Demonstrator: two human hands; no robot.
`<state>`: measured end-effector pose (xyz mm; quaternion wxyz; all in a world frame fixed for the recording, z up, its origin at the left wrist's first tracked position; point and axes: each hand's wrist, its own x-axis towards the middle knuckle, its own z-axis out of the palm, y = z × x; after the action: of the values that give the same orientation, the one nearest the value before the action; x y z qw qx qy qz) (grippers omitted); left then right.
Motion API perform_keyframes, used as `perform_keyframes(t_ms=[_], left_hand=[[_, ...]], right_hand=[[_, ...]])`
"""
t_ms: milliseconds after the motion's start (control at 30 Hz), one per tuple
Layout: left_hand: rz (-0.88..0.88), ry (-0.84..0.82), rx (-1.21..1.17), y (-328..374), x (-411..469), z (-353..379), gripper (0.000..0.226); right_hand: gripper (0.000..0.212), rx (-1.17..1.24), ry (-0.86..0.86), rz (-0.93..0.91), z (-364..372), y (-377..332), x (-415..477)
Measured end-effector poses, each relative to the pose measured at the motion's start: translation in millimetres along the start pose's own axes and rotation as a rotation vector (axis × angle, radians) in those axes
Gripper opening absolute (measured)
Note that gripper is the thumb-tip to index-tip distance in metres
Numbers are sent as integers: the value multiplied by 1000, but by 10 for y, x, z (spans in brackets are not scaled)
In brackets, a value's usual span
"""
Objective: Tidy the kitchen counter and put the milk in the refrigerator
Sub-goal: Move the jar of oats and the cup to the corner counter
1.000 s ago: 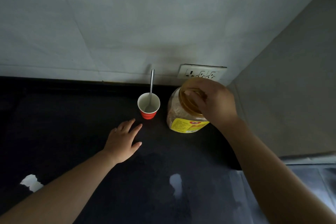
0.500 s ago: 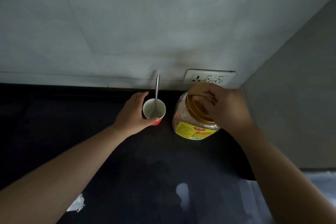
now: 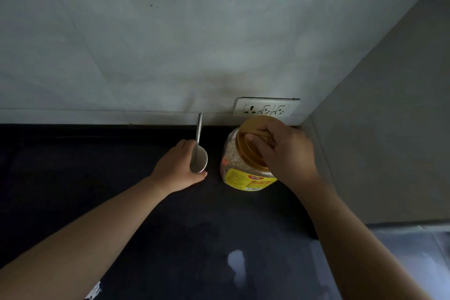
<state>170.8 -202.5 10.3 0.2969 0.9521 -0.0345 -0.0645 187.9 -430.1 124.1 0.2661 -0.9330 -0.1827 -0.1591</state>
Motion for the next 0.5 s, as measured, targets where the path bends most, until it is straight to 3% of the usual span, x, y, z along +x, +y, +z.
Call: perform_keyframes(t_ms=[400, 500], left_hand=[[-39, 98, -48, -5, -1361, -284, 61], [-13, 115, -60, 20, -1559, -367, 64]], right_hand=[[13, -22, -75, 155, -226, -401, -488], [17, -81, 51, 122, -456, -553, -555]])
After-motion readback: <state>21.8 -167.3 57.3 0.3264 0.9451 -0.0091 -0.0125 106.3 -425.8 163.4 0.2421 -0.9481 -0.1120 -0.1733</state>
